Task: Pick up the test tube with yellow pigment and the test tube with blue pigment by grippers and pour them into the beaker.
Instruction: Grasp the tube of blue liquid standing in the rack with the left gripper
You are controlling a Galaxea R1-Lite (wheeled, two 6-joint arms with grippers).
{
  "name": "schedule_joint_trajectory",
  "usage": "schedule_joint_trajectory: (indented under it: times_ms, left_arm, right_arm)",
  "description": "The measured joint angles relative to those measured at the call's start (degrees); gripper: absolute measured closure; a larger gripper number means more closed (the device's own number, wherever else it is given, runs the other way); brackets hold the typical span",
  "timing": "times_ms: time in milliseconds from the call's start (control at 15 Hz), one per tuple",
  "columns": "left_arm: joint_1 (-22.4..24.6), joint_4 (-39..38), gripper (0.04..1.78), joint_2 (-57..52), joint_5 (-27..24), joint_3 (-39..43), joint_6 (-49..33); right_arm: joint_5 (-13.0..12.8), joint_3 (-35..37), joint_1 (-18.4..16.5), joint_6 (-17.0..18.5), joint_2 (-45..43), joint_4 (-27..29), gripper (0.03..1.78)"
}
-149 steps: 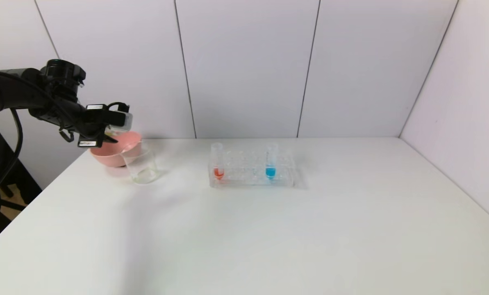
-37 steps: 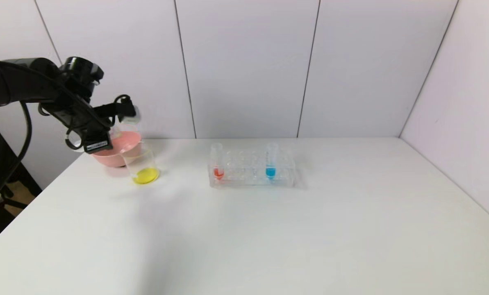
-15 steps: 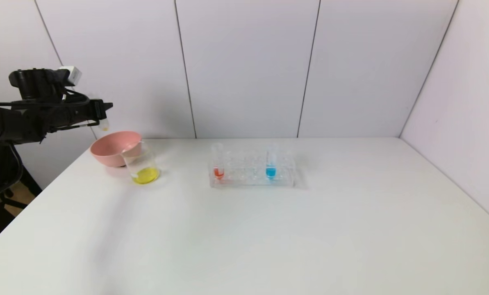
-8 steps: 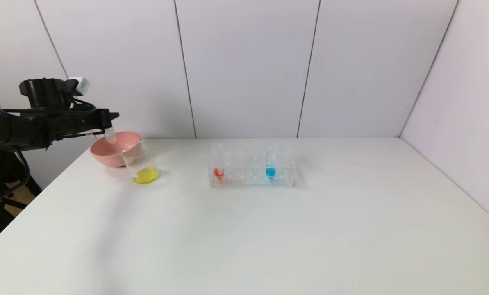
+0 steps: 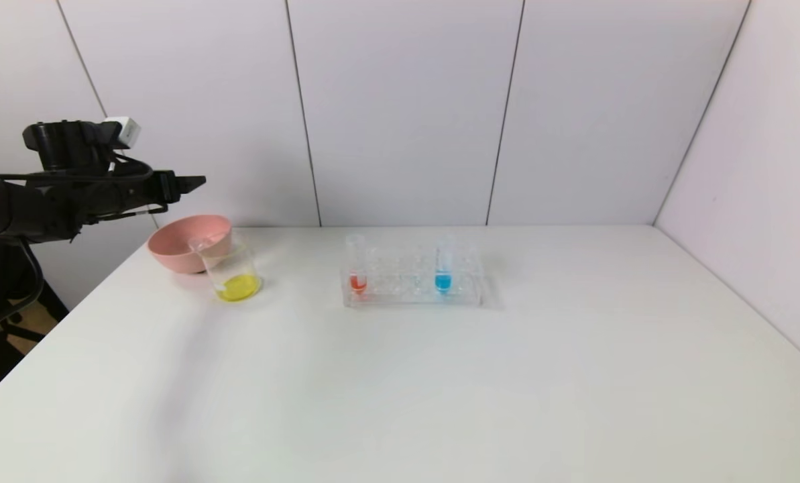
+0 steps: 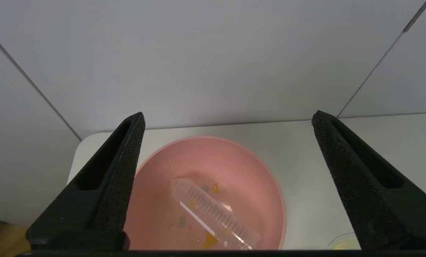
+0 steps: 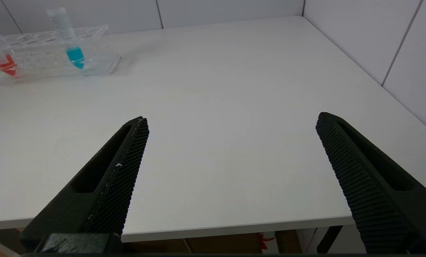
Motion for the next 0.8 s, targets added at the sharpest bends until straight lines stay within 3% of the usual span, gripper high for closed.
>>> schedule_joint_trajectory:
  times_ms: [133,400,800]
  left_arm:
    - [-1.3,-2.9,0.06,-1.4,1.9,-0.2,0.0]
    - [-3.4,-3.7,0.04,-6.1,5.4,0.9,0.0]
    - [-8.1,-1.9,0.04,-19.1,13.9,11.2,0.0]
  right_arm:
    - [0.0,0.0,0.0,0.0,0.0,0.0,0.10]
    - [0.0,0.0,0.0,0.0,0.0,0.0,0.10]
    - [0.0,0.0,0.0,0.0,0.0,0.0,0.10]
